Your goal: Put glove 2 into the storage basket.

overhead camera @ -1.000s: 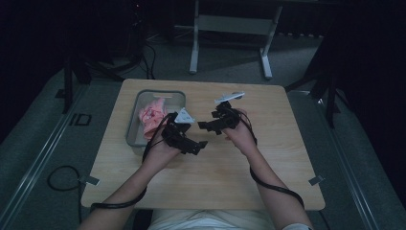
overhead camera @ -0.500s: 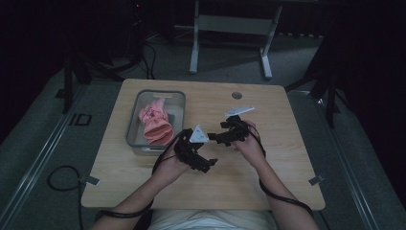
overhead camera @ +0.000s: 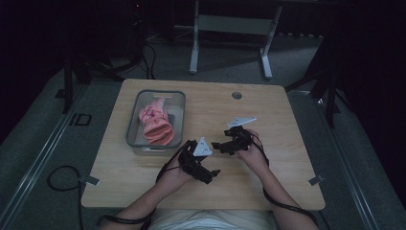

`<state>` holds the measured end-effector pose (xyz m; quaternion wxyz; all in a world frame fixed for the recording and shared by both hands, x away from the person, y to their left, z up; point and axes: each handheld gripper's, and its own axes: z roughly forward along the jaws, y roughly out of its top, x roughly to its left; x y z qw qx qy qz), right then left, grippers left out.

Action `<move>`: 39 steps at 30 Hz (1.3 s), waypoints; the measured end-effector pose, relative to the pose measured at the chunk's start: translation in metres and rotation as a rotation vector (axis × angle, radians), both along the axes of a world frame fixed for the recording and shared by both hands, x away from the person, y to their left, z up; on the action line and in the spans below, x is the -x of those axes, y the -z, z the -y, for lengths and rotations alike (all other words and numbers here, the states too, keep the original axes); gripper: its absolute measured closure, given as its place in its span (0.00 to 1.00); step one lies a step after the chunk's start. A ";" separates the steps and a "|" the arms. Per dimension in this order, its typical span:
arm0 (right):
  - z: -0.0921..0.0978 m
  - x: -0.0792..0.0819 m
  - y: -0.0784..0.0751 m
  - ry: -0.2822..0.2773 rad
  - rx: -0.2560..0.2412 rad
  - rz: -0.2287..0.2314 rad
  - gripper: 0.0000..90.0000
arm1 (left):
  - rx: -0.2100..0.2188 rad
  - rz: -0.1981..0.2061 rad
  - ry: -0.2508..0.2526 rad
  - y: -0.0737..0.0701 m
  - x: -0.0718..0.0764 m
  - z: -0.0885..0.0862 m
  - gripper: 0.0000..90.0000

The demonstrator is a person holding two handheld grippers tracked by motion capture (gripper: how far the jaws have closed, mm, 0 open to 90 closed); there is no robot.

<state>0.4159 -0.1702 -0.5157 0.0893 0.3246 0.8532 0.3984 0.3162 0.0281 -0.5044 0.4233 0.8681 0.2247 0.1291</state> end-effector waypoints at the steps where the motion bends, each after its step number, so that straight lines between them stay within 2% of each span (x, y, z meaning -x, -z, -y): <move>1: 0.003 0.002 0.004 -0.002 0.008 0.005 0.17 | 0.006 0.001 0.005 0.003 0.001 0.000 0.01; 4: 0.006 0.004 0.008 0.001 0.013 0.005 0.17 | 0.002 0.001 0.018 0.011 0.002 0.001 0.01; 7: 0.013 0.009 0.015 0.014 0.022 0.014 0.17 | -0.028 0.011 0.032 0.025 0.004 0.004 0.01; 11: 0.018 0.011 0.018 0.022 0.022 0.022 0.17 | -0.036 0.010 0.038 0.031 0.005 0.005 0.01; 12: 0.021 0.012 0.019 0.023 0.016 0.019 0.17 | -0.043 0.009 0.041 0.036 0.006 0.005 0.01; 17: 0.041 0.018 0.024 0.048 0.027 0.031 0.17 | -0.054 0.004 0.048 0.045 0.006 0.004 0.01; 23: 0.052 0.021 0.028 0.070 0.032 0.053 0.17 | -0.053 0.013 0.031 0.048 0.007 0.003 0.01; 31: 0.065 0.024 0.033 0.110 0.024 0.057 0.17 | -0.019 0.000 0.015 0.050 0.006 -0.005 0.01; 33: 0.072 0.025 0.034 0.143 0.022 0.094 0.17 | -0.022 -0.001 0.014 0.051 0.007 -0.007 0.01; 39: 0.085 0.026 0.036 0.183 0.022 0.109 0.17 | -0.013 -0.002 0.008 0.053 0.008 -0.011 0.01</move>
